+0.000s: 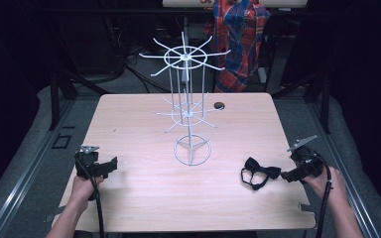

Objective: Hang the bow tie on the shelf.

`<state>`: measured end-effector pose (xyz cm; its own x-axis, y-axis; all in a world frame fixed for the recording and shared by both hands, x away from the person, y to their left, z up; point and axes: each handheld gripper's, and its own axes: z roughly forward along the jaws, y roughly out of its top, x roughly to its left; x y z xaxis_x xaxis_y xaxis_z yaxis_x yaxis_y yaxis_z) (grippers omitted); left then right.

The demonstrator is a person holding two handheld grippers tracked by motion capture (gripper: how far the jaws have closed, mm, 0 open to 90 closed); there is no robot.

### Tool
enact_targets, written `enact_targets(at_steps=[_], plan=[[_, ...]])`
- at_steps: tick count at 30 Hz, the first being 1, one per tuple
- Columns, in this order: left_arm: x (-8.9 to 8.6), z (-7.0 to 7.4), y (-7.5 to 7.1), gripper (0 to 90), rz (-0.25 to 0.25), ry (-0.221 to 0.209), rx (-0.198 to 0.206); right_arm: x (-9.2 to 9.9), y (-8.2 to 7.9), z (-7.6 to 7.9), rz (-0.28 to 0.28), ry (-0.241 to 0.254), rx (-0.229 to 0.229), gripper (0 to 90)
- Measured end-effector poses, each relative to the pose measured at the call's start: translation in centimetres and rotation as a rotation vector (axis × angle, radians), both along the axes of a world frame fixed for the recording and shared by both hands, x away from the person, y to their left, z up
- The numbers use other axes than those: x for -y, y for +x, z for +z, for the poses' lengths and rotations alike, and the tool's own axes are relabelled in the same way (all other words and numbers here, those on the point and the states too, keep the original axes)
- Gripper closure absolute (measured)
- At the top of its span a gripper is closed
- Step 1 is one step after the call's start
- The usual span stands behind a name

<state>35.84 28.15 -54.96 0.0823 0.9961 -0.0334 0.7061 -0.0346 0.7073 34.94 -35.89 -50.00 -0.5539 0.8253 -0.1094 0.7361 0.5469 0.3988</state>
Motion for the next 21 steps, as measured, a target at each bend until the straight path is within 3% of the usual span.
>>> enact_targets(at_steps=[6, 9, 14, 21], plan=[[0.0, 0.1, -0.1, 16.0, 0.000, -0.011, 0.007, -0.4, 0.6, 0.2, 0.014, 0.057, 0.039, 12.4], [-0.1, 0.1, -0.1, 16.0, -0.003, -0.013, 0.002, -1.2, 0.9, 0.2, 0.030, 0.056, 0.051, 12.9], [-0.3, -0.1, -0.4, 16.0, -0.019, -0.014, -0.010, -2.3, 1.5, 0.0, 0.045, 0.056, 0.032, 13.0], [-1.4, -0.2, -1.0, 16.0, 0.002, -0.028, -0.017, -4.3, 2.7, -0.8, 0.097, 0.052, -0.003, 13.5]])
